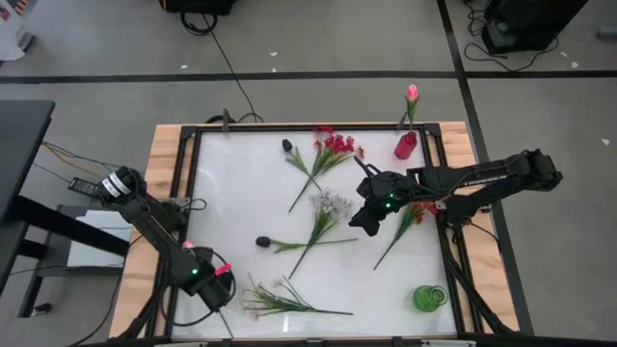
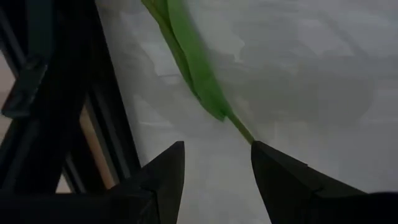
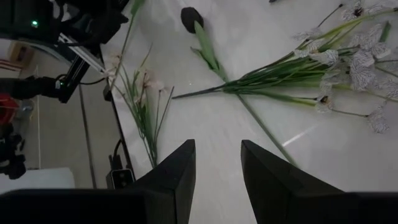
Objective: Sort flowers into vase by color
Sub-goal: Put the pink flower into the red vase
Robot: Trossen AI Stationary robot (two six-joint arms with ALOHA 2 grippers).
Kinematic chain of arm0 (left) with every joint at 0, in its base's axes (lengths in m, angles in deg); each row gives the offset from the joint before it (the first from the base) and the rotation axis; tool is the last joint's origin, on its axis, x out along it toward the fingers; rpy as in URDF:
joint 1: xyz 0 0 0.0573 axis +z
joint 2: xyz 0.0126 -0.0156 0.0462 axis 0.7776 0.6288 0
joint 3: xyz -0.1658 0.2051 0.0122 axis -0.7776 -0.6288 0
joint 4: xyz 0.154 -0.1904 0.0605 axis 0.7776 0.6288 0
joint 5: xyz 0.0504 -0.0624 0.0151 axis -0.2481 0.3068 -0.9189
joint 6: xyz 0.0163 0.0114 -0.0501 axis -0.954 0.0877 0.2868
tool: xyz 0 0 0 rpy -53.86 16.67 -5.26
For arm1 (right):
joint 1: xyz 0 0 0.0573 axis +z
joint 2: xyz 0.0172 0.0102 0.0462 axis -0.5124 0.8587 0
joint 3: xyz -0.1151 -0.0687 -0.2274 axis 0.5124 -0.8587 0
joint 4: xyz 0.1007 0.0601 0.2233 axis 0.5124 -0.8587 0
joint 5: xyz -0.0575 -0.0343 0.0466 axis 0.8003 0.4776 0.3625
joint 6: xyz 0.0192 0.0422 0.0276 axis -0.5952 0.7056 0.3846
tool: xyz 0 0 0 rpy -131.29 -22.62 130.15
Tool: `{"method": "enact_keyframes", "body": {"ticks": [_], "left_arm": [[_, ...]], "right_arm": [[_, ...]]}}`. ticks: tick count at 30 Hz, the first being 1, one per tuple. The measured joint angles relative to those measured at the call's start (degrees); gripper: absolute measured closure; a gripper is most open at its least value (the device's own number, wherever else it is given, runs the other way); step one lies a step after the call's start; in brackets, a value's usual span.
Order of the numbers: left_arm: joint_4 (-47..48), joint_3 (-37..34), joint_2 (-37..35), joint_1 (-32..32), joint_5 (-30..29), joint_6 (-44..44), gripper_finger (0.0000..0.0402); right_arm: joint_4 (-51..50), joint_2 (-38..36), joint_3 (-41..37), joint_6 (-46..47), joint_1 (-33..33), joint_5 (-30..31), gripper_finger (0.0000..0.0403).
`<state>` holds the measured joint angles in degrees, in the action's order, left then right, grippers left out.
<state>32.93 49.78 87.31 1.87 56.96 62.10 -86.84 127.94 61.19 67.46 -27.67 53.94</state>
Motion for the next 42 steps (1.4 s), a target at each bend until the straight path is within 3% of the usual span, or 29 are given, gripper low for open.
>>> {"method": "enact_keyframes", "body": {"ticks": [9, 16, 28, 34, 42], "left_arm": [[-8.42, -6.04, -0.13, 0.14, -0.84, -0.4, 0.0212], [-12.62, -5.12, -2.0, 1.69, -1.47, -0.55, 0.0212], [-13.49, -8.4, -2.37, 2.12, -2.99, -1.17, 0.0219], [-15.17, -9.67, -2.41, 2.19, -3.05, -1.54, 0.0262], [-16.35, -9.78, -2.43, 2.16, -2.95, -3.0, 0.0369]], "right_arm": [[-0.01, 0.0, 0.0, 0.0, 0.0, -1.8, 0.0266], [0.04, 0.0, 0.0, -0.02, -0.02, -2.97, 0.0266], [0.02, 0.0, 0.0, -1.51, -2.78, -4.43, 0.0266], [0.03, 0.0, 0.0, -1.78, -2.89, -4.95, 0.0266], [0.04, 0.0, 0.0, -3.02, -3.48, -4.94, 0.0266]]}}
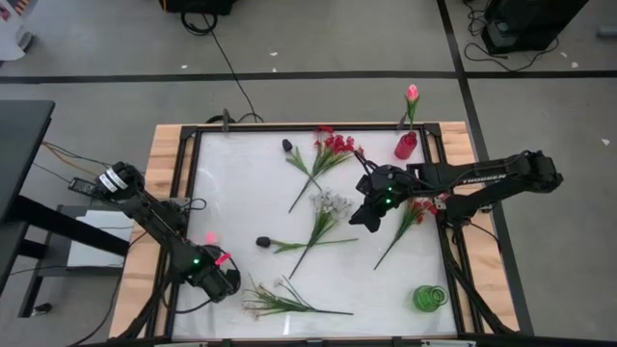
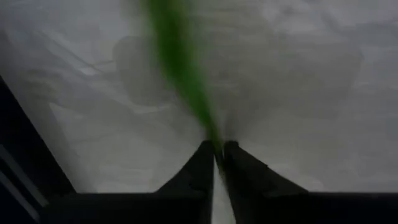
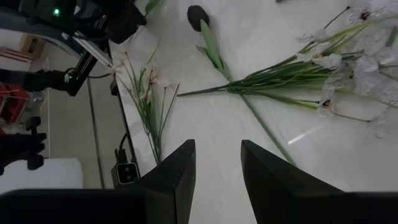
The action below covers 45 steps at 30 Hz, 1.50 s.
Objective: Sort flowers into vase by color
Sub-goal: Put the pink flower into the red vase
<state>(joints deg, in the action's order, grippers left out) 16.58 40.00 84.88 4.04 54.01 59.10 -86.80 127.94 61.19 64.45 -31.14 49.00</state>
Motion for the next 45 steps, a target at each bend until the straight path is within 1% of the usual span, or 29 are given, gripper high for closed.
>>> {"method": "enact_keyframes", "body": {"ticks": [3, 6, 8, 11, 15, 17, 19, 22, 26, 28, 31, 33, 36, 40, 43, 45], "left_arm": [[1.38, 1.69, -0.22, -0.01, -0.5, 0.04, 0.0393], [4.9, 6.19, -1.2, -0.09, -4.09, -0.65, 0.0394], [9.22, 9.7, -1.74, -0.1, -7.22, -1.71, 0.0394], [15.44, 14.3, -1.96, -0.09, -13.87, -3.66, 0.0394], [19.64, 18.73, -3.61, 1.4, -26.54, -6.85, 0.0394], [19.94, 20.03, -4.88, 3.15, -32.87, -10.74, 0.0394], [19.51, 21.41, -6.28, 5.74, -37.73, -16.56, 0.0394], [17.08, 22.54, -7.96, 10.57, -40.99, -28.97, 0.0394], [6.31, 22.9, -9.77, 17.63, -41.29, -49.5, 0.0394], [-1.81, 22.9, -10.03, 21.12, -40.8, -60.3, 0.0394], [-13.48, 22.9, -10.01, 25.79, -36.8, -73.6, 0.0394], [-20.72, 22.93, -10.0, 28.65, -33.4, -80.04, 0.0394], [-27.04, 22.95, -9.9, 32.49, -29.18, -86.0, 0.0394], [-31.82, 22.93, -9.86, 36.92, -23.86, -90.65, 0.0394], [-34.67, 22.93, -9.75, 39.29, -20.8, -93.55, 0.0394], [-38.41, 22.93, -9.03, 40.4, -20.21, -95.59, 0.0394]], "right_arm": [[0.0, 0.0, 0.0, 0.0, -0.54, 0.02, 0.0266], [0.55, 0.0, 0.0, 0.03, -0.68, 0.27, 0.0266], [1.87, 0.0, 0.0, 0.32, -0.65, 0.79, 0.0266], [4.9, 0.0, 0.0, 1.5, -0.65, 2.32, 0.0266], [11.4, 0.0, 0.0, 1.53, -0.65, 3.75, 0.0266], [14.74, 0.04, 0.0, 1.55, -0.65, 4.45, 0.0266], [17.46, 0.04, 0.0, 1.54, -0.65, 5.24, 0.0266], [20.55, 0.04, 0.02, 1.53, -0.5, 6.62, 0.0266], [23.32, 0.04, 0.02, -0.05, 0.67, 9.07, 0.0266], [24.71, 0.04, 0.02, -1.3, 1.9, 10.3, 0.0266], [26.32, 0.04, 0.02, -1.69, 4.0, 13.26, 0.0266], [27.64, 0.05, 0.02, -3.02, 5.43, 15.7, 0.0266], [30.75, 0.07, 0.02, -5.49, 7.18, 19.35, 0.0266], [35.18, 0.07, 0.02, -8.42, 8.29, 23.39, 0.0266], [37.5, 0.07, 0.02, -9.5, 8.03, 24.49, 0.0264], [38.58, 0.43, 0.05, -11.28, 7.66, 24.56, 0.0259]]}}
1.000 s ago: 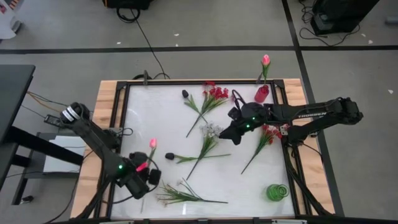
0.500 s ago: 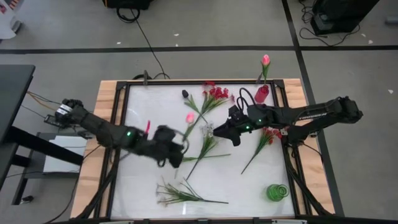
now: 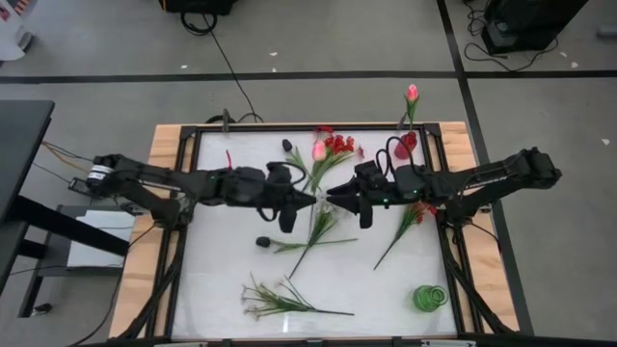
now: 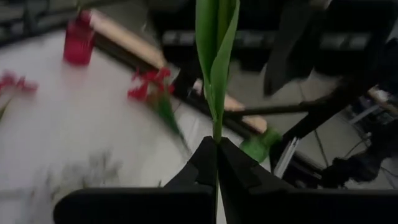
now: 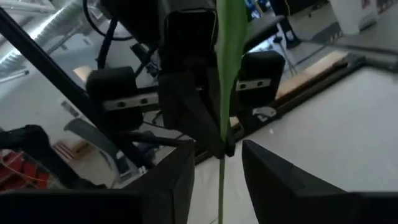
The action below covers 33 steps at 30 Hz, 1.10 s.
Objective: Sort flowers into vase by color
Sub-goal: Put the pink flower into the red vase
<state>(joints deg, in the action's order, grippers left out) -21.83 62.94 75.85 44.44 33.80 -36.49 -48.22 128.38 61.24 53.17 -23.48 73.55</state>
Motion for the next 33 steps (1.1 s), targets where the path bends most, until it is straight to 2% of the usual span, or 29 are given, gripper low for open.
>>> {"method": "enact_keyframes", "body": {"ticks": [4, 6, 11, 14, 20, 23, 26, 29, 33], "left_arm": [[-6.52, 0.04, 3.14, 1.33, 2.76, -4.45, 0.0395], [-7.3, 0.0, 4.29, 1.91, 4.77, -4.45, 0.0395], [-7.78, -0.01, 4.51, 2.02, 5.0, -5.45, 0.0395], [-7.7, -0.01, 4.51, 2.0, 5.13, -6.16, 0.0395], [-7.88, -0.01, 4.78, 2.06, 5.36, -6.21, 0.0395], [-8.31, 0.0, 5.07, 2.28, 5.55, -6.42, 0.0395], [-8.41, 0.04, 5.68, 2.26, 5.55, -6.42, 0.0395], [-8.45, 0.04, 5.95, 2.26, 5.13, -5.94, 0.0395], [-8.18, 0.04, 6.08, 2.26, 4.8, -5.81, 0.0387]], "right_arm": [[1.38, 0.74, 0.02, -2.53, -0.41, 0.11, 0.0238], [1.42, 0.81, 0.02, -2.55, -0.78, 0.2, 0.023], [1.29, 0.81, 0.02, -2.39, -1.3, 3.25, 0.0233], [1.09, 0.81, 0.02, -2.23, -2.01, 3.22, 0.0249], [1.16, 1.4, 0.02, -2.25, -3.48, -2.77, 0.028], [1.08, 1.85, 0.02, -3.1, -3.46, -3.45, 0.0292], [1.3, 2.36, 0.0, -3.13, -3.46, -4.72, 0.0322], [0.86, 2.41, 0.0, -3.69, -3.46, -5.01, 0.0379], [0.41, 2.43, -0.02, -4.52, -3.46, -4.56, 0.0389]]}}
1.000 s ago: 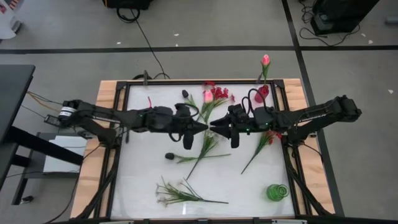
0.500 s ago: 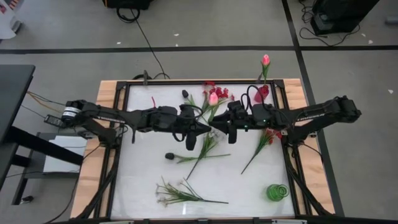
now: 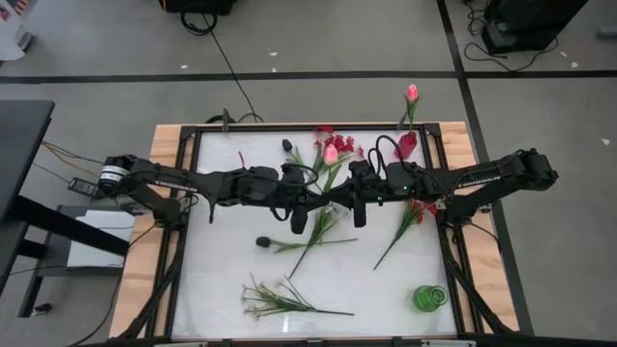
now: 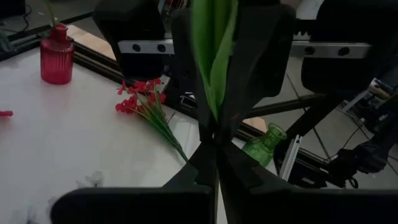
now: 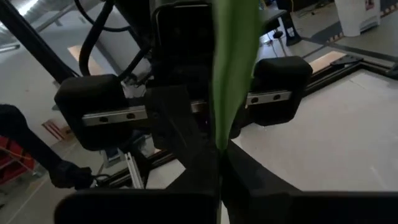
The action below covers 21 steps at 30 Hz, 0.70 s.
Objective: Sort flowers into vase by color
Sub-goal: Put the pink flower into the red vase
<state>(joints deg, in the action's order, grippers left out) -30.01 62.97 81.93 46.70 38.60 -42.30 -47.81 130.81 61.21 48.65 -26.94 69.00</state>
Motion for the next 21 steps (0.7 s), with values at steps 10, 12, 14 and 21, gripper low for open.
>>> {"method": "enact_keyframes", "body": {"ticks": [10, 12, 14, 21], "left_arm": [[1.27, 0.0, 0.02, 0.07, -0.58, -1.15, 0.0319], [2.33, 0.0, -0.37, 0.07, -0.65, -2.01, 0.0304], [3.89, -0.02, -1.14, 0.08, -0.61, -3.73, 0.0291], [11.32, -0.01, -7.55, 1.34, -0.57, -6.57, 0.0257]], "right_arm": [[-1.65, -0.2, 0.0, -0.48, 0.07, 4.1, 0.0396], [-2.18, -0.33, 0.0, -0.79, 0.11, 5.42, 0.0396], [-2.55, -0.58, -0.02, -1.68, 0.3, 7.01, 0.0396], [-7.7, -3.08, -0.02, -3.3, 1.86, 13.73, 0.0396]]}}
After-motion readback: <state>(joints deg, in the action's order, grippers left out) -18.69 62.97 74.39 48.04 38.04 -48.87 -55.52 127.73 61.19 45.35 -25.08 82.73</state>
